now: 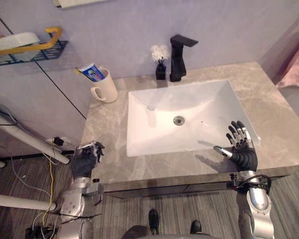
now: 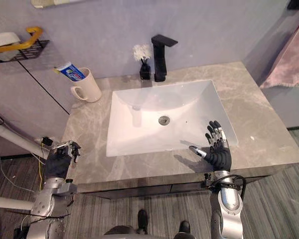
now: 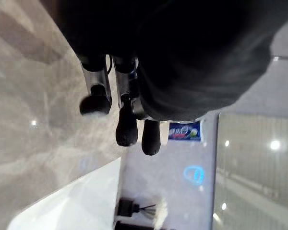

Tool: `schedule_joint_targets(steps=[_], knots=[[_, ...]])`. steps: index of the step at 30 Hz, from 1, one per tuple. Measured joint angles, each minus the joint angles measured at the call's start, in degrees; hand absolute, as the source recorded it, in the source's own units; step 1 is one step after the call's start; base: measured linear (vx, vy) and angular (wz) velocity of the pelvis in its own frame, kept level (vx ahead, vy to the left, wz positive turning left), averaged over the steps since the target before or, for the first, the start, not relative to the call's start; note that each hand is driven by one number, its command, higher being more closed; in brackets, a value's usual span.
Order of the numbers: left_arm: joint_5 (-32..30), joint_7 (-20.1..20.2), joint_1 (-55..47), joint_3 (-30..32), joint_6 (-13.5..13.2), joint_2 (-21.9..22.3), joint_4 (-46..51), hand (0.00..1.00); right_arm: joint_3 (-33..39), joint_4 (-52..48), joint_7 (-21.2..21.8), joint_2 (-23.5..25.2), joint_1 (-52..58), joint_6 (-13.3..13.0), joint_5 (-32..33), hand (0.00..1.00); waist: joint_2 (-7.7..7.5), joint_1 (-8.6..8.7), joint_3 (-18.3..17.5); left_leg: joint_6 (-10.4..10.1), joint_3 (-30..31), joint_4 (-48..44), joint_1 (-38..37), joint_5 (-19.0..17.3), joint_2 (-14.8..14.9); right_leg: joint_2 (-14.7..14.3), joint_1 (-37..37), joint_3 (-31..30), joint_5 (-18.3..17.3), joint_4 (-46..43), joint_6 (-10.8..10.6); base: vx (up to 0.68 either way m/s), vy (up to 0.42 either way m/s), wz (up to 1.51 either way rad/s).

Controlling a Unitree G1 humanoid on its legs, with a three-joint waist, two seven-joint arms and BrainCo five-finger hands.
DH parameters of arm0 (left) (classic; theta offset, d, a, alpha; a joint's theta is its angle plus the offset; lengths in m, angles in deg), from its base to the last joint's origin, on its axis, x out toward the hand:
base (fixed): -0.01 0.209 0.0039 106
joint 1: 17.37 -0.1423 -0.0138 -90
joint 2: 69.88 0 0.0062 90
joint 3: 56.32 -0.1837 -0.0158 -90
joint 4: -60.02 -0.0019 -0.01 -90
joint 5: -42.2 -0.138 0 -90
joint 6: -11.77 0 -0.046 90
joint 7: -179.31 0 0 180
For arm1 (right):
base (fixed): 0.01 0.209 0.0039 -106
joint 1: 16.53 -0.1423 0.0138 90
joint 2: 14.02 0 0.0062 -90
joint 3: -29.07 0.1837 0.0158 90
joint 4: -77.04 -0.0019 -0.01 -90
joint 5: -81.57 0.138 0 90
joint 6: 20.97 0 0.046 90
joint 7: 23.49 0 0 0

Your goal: Organize washtable

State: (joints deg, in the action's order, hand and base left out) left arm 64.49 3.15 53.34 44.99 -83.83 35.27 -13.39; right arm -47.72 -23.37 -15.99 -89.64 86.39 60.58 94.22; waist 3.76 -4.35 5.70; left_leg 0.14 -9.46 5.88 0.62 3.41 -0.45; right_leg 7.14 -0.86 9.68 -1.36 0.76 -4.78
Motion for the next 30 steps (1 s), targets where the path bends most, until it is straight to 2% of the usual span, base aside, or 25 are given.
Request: schedule_joint_targets(steps=[3,5,8,12,15,18,19,20,21,22,23,24,25,26,27,28,29,30], knots=[[4.2,0.9,-2.5,-0.2,0.0,3.2,-0.3,0.0,0.5,0.5,0.1,1.5,1.6,-0.1,0.3,0.0,-0.55,0.21,-0.6,0.0,0.1,0.0,-0.7,0.0,0.0,0.1,-0.5,0.2,-0.4,-0.7,0.1,0.0,0.0,0.0],[5.3,1.4,-4.8,-2.5,0.0,5.3,-1.8,0.0,0.0,0.4,0.5,3.1,4.3,-0.2,1.0,0.0,-1.35,0.29,-1.5,0.0,0.3,0.0,-1.5,0.0,0.0,0.1,-1.4,0.7,-0.7,-0.7,0.0,0.01,0.003,0.08],[6.2,3.2,-5.7,-6.7,-1.1,5.5,-4.6,0.0,-1.2,0.5,1.9,4.6,7.3,-0.2,2.7,0.0,-2.16,0.35,-2.3,0.0,0.7,0.0,-2.4,0.0,0.1,0.1,-2.1,0.9,-1.1,-1.3,-0.3,0.01,-0.001,0.05],[6.2,4.8,-4.2,-9.6,-2.5,5.2,-8.5,0.0,-3.2,1.5,3.0,4.5,7.8,-0.2,5.4,0.0,-2.38,0.44,-2.4,0.0,-0.9,0.0,-3.2,0.0,0.2,0.3,-1.3,-0.8,-1.7,-2.9,-0.3,-0.04,0.025,-0.21],[5.2,5.3,-2.9,-12.0,-4.1,4.4,-10.3,0.0,-5.1,0.8,3.2,4.3,7.8,-0.6,7.1,0.0,-1.83,0.55,-2.3,0.0,-4.7,-0.4,-2.3,0.0,0.3,0.6,2.7,-4.9,-1.3,-5.4,-0.8,-0.07,0.071,-0.61],[5.3,5.9,0.2,-14.2,-5.2,2.5,-10.4,0.0,-5.2,3.1,2.1,4.4,7.9,0.1,7.6,0.0,-2.46,0.88,-1.3,0.3,-10.0,-0.5,0.2,-0.2,0.3,-0.3,8.6,-10.6,0.3,-6.9,-1.4,-0.1,0.068,-0.99],[5.3,6.0,3.0,-15.0,-6.1,0.9,-10.6,0.0,-5.9,4.4,0.8,4.3,7.9,1.2,7.4,0.0,-3.18,1.94,0.4,1.2,-13.2,-1.9,1.2,-0.9,0.3,-0.5,10.6,-13.9,1.1,-6.9,-2.2,-0.11,0.044,-0.99],[5.4,6.0,4.2,-15.4,-6.2,0.1,-10.8,0.0,-6.4,5.0,0.3,4.1,7.9,1.6,7.4,0.0,-3.56,2.28,0.9,1.7,-14.7,-2.6,1.6,-1.3,0.4,-0.5,11.4,-15.0,1.3,-6.8,-2.5,-0.12,0.039,-1.28],[5.3,6.0,6.6,-16.3,-6.3,-0.7,-11.5,0.0,-6.9,5.9,-0.5,3.1,8.1,2.7,7.1,0.0,-3.08,2.6,1.7,2.6,-17.7,-2.4,1.7,-1.9,1.1,-0.6,12.1,-15.7,0.7,-7.5,-2.7,-0.06,0.007,-0.98],[5.3,6.0,7.9,-16.2,-6.3,-0.8,-11.8,0.0,-7.2,6.4,-1.0,2.4,7.8,2.7,7.0,0.0,-2.38,2.64,2.6,2.9,-18.8,-2.5,1.7,-2.0,1.7,-0.6,13.1,-14.0,-0.3,-10.7,-2.0,-0.15,0.011,-1.07],[5.1,5.9,9.3,-16.6,-6.2,-1.1,-11.8,0.0,-7.7,7.3,-1.4,2.4,8.1,2.8,6.7,0.0,-2.5,3.86,3.6,3.5,-20.6,-2.8,1.5,-2.2,2.6,0.0,15.8,-9.4,-3.7,-21.5,-0.3,-0.1,0.002,-0.82],[5.1,5.9,9.4,-17.6,-6.1,-1.2,-11.4,0.0,-7.8,7.5,-1.6,2.9,8.8,2.9,6.1,0.0,-3.38,3.81,3.6,4.0,-22.2,-2.9,0.8,-1.9,2.7,1.7,16.7,-5.3,-7.7,-31.6,0.8,-0.08,0.0,-0.69],[5.1,5.9,9.3,-17.9,-6.1,-1.2,-11.3,0.0,-7.8,7.8,-1.6,2.9,9.0,2.8,5.6,0.0,-3.83,3.59,3.4,4.1,-23.1,-3.1,0.5,-2.0,2.7,3.0,16.2,-3.3,-9.1,-35.8,1.4,0.02,-0.025,-0.59],[5.1,5.8,8.8,-17.9,-6.1,-0.8,-11.3,0.0,-8.6,8.8,-1.6,2.7,8.3,2.7,4.6,0.0,-4.72,3.16,2.8,4.4,-24.7,-4.3,0.5,-2.4,2.9,6.0,14.7,0.0,-10.6,-41.8,2.9,0.0,-0.058,-0.67],[5.1,5.4,8.4,-17.7,-6.0,-0.2,-11.1,0.0,-10.2,10.3,-1.7,2.2,6.5,2.6,3.8,0.0,-5.52,2.58,2.3,4.3,-26.9,-6.2,0.9,-3.4,3.4,9.0,12.8,2.1,-10.6,-44.5,3.5,-0.01,-0.077,-0.79],[5.1,5.1,8.2,-17.6,-6.0,-0.2,-10.9,0.0,-11.3,10.9,-1.7,1.9,5.6,2.6,3.4,0.0,-5.81,1.82,2.1,3.9,-28.1,-7.5,1.2,-4.0,4.0,10.3,11.7,2.8,-10.2,-44.4,3.8,-0.01,-0.132,-1.09],[5.1,4.6,7.7,-17.2,-5.9,-0.1,-10.4,0.0,-14.0,11.7,-1.7,1.4,4.1,2.7,2.7,0.0,-6.63,0.11,1.6,2.6,-30.7,-11.1,2.2,-5.2,5.3,11.8,9.8,3.1,-8.0,-40.3,2.9,-0.03,-0.179,-1.31],[5.1,4.4,7.5,-17.1,-5.5,0.6,-10.6,0.0,-16.6,11.6,-1.7,0.4,2.1,2.7,2.5,0.0,-6.05,-1.65,0.9,1.9,-32.3,-13.2,3.8,-5.5,7.4,8.9,9.3,3.6,-8.4,-35.5,1.6,-0.04,-0.177,-1.3]])
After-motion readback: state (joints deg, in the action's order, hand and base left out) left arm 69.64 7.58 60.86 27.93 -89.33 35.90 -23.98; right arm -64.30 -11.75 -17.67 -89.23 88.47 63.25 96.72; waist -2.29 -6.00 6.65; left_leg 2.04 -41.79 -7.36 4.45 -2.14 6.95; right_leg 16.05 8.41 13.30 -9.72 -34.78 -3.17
